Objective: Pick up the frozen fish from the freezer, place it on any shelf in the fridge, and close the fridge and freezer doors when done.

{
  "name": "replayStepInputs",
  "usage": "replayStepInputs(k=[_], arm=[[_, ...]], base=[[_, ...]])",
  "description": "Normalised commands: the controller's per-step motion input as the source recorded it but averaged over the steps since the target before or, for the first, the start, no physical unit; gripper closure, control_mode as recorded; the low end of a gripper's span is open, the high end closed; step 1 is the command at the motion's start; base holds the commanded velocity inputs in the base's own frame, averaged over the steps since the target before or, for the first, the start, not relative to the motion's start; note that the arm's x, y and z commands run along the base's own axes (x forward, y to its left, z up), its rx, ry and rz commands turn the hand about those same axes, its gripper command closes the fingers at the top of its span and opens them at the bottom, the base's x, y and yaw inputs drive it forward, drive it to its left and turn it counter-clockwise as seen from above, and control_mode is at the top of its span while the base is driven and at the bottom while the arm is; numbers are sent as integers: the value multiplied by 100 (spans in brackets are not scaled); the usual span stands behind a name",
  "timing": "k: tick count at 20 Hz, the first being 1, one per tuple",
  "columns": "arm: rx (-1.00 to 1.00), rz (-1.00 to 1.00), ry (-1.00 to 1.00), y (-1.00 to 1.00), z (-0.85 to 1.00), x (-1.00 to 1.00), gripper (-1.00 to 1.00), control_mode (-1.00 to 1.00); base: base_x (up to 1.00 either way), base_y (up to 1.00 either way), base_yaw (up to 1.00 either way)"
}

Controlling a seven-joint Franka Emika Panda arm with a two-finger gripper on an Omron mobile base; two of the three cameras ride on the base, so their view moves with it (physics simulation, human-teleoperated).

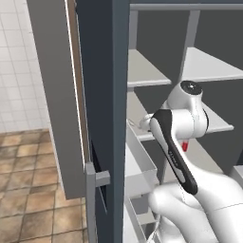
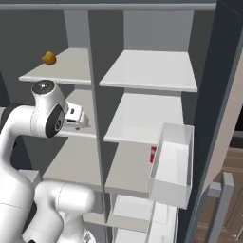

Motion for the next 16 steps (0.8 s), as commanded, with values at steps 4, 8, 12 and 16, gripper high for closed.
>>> replayStepInputs(k=[4,8,12,16], arm=[[0,0,0,0,0,0,-100,100],[0,0,0,0,0,0,-100,100],[0,0,0,0,0,0,-100,100],[-2,0,-7,0,-7,18,-100,-100]], base=[[27,21,0],[11,31,0],[14,18,0],[14,1,0]])
